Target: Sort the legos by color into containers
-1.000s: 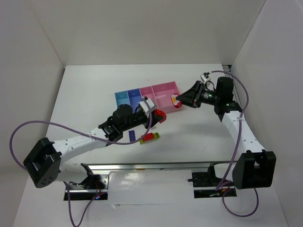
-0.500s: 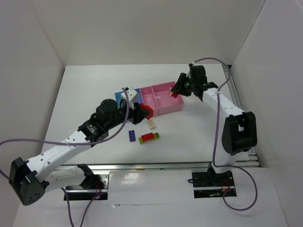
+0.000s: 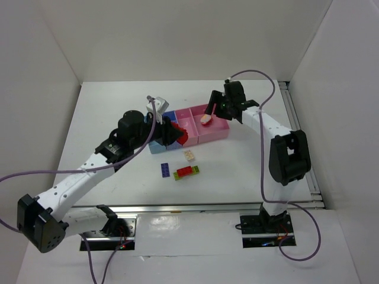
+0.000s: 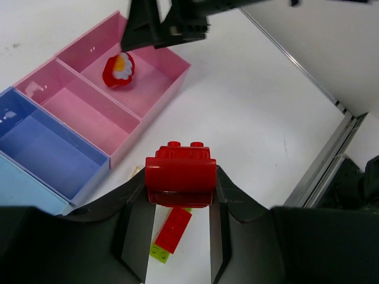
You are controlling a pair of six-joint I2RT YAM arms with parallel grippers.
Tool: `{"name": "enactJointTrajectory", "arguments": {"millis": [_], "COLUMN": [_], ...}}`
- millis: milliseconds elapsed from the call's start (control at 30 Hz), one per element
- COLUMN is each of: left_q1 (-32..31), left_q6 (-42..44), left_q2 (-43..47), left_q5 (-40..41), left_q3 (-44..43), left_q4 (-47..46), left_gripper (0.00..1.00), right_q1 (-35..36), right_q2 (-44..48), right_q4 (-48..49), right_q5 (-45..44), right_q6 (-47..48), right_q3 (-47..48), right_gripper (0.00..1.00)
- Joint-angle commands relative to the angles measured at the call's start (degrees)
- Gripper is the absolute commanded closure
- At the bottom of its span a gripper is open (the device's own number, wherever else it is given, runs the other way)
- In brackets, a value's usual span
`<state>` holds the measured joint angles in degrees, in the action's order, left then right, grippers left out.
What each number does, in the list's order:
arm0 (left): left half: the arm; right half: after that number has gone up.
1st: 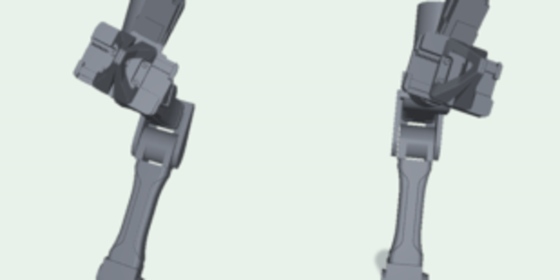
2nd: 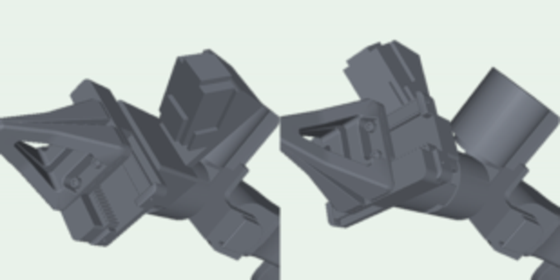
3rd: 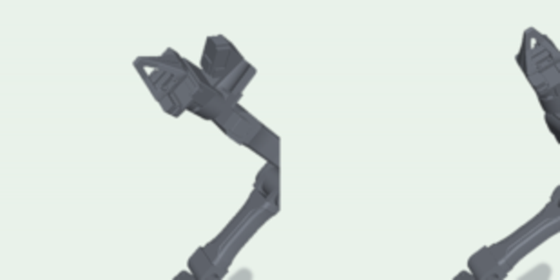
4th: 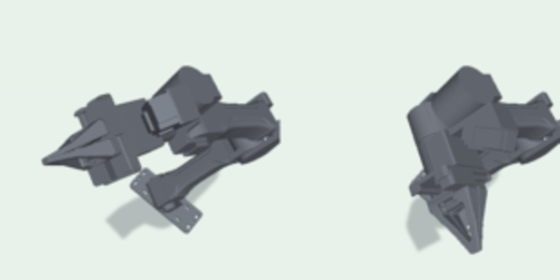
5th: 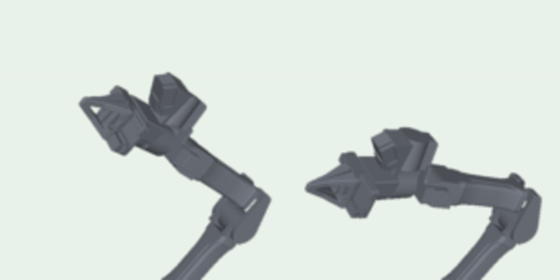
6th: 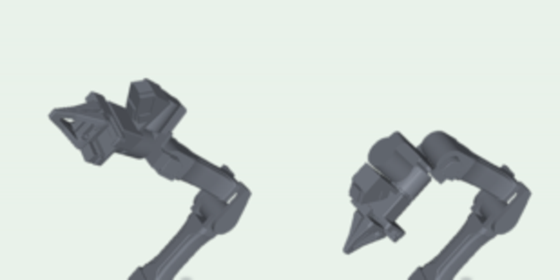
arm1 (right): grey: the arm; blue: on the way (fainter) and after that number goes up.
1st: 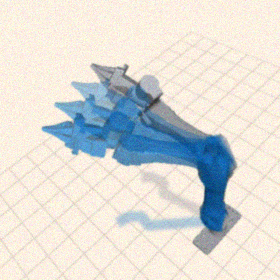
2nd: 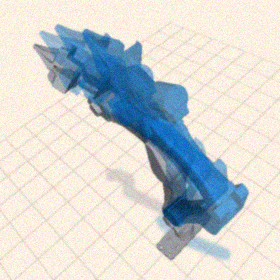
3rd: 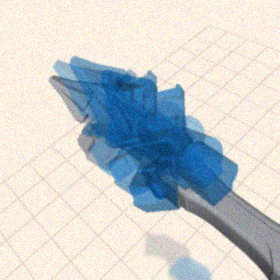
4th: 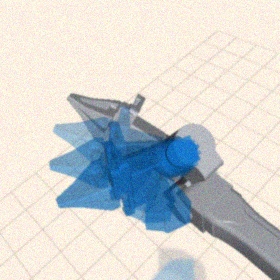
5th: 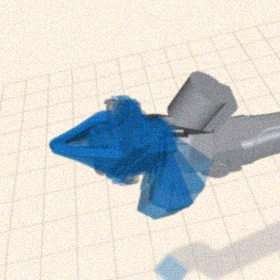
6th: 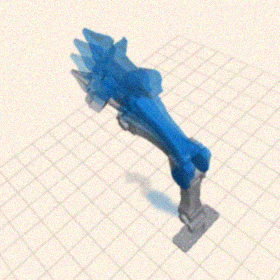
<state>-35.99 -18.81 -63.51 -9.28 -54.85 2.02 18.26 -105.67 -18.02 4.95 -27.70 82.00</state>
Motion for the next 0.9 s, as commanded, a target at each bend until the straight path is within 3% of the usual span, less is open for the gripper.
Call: {"name": "enactJointTrajectory", "arguments": {"millis": [0,67,167,267,400,567,733,867], "left_q1": [5.5,9.5,13.3,17.1,19.7,20.3,20.3,20.3], "left_q6": [-3.3,-3.9,-7.1,-12.2,-21.9,-30.3,-32.8,-32.3], "left_q2": [-2.9,-5.5,-11.3,-15.2,-21.9,-25.3,-25.8,-25.8], "left_q5": [-9.8,-19.6,-32.1,-45.3,-59.0,-63.6,-63.6,-63.0], "left_q3": [-4.0,-4.7,-7.5,-9.8,-12.0,-11.3,-10.7,-10.2], "left_q4": [-0.1,-1.9,-4.5,-8.6,-16.2,-26.5,-29.9,-29.9], "left_gripper": [1.00,1.00,1.00,1.00,1.00,1.00,1.00,1.00], "right_q1": [0.4,-0.5,-0.5,-1.0,-1.6,0.3,2.0,5.7], "right_q2": [12.2,16.9,24.0,30.1,30.8,30.8,27.1,25.4], "right_q4": [2.4,5.2,11.3,18.5,17.6,18.0,16.4,20.0], "right_q5": [0.7,6.1,16.9,26.9,38.5,45.0,53.9,53.0], "right_q6": [1.6,1.0,0.5,1.2,4.8,7.1,8.6,7.7], "right_q3": [-3.8,-10.6,-18.0,-22.9,-21.5,-21.4,-19.6,-19.6], "right_gripper": [0.26,0.32,0.31,0.20,0.11,0.02,0.02,0.07]}}
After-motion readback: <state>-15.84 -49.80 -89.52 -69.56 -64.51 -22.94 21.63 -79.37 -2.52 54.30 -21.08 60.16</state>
